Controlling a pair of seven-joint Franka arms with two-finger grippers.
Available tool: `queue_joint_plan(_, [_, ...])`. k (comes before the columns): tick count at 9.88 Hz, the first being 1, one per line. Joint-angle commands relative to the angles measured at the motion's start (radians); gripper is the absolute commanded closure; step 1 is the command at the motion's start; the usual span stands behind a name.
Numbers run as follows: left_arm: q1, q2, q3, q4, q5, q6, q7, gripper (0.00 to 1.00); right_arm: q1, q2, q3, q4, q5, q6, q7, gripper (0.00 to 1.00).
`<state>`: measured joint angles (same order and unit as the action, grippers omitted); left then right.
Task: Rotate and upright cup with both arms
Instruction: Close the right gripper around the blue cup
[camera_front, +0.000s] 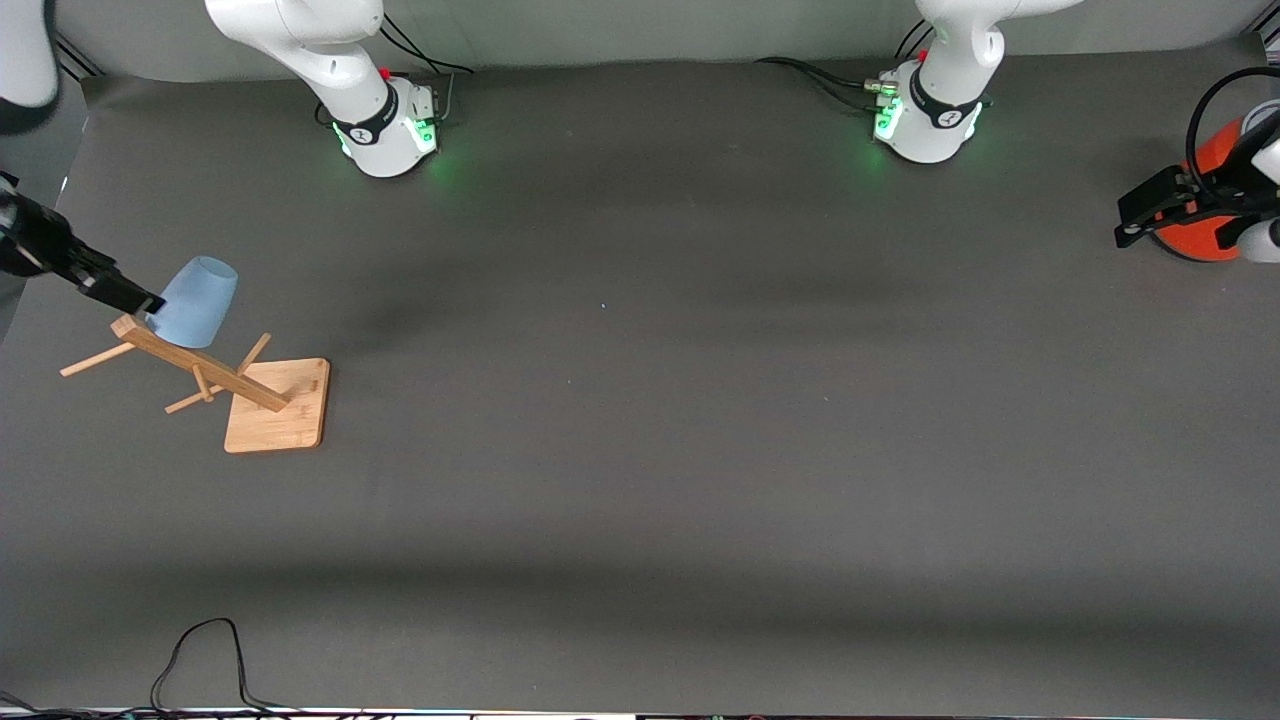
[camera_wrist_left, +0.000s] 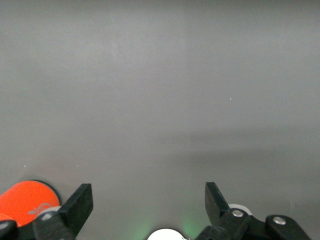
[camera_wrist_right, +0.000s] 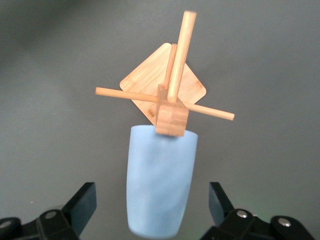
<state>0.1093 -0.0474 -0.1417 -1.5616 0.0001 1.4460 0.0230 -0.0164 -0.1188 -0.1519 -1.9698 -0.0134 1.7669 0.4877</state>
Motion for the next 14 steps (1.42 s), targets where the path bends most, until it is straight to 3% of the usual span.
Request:
queue_joint_plan(1, [-0.045, 0.047, 0.004, 0.005, -0.008, -0.016, -0.020, 0.00, 0.004, -0.031, -0.009, -0.119, 0.012, 0.107, 0.023, 0.00])
queue_joint_plan(7, [-0.065, 0.057, 0.001, 0.023, -0.009, -0.010, -0.006, 0.00, 0.012, -0.024, -0.028, -0.195, 0.024, 0.189, 0.025, 0.00])
queue_joint_plan(9, [-0.068, 0.035, -0.004, 0.029, -0.014, -0.027, -0.001, 0.00, 0.013, -0.024, -0.028, -0.195, 0.024, 0.189, 0.023, 0.42])
queue_joint_plan(10, [-0.066, 0.024, -0.013, 0.032, -0.014, -0.024, -0.001, 0.00, 0.013, -0.025, -0.028, -0.193, 0.024, 0.189, 0.025, 0.50])
queue_joint_plan(12, [-0.056, 0.024, -0.012, 0.034, -0.015, -0.022, 0.005, 0.00, 0.015, -0.027, -0.026, -0.192, 0.024, 0.184, 0.023, 0.56])
queue_joint_plan(14, [-0.031, 0.021, 0.002, 0.035, -0.041, -0.018, 0.023, 0.00, 0.026, -0.073, -0.020, -0.185, 0.024, 0.143, 0.025, 0.56])
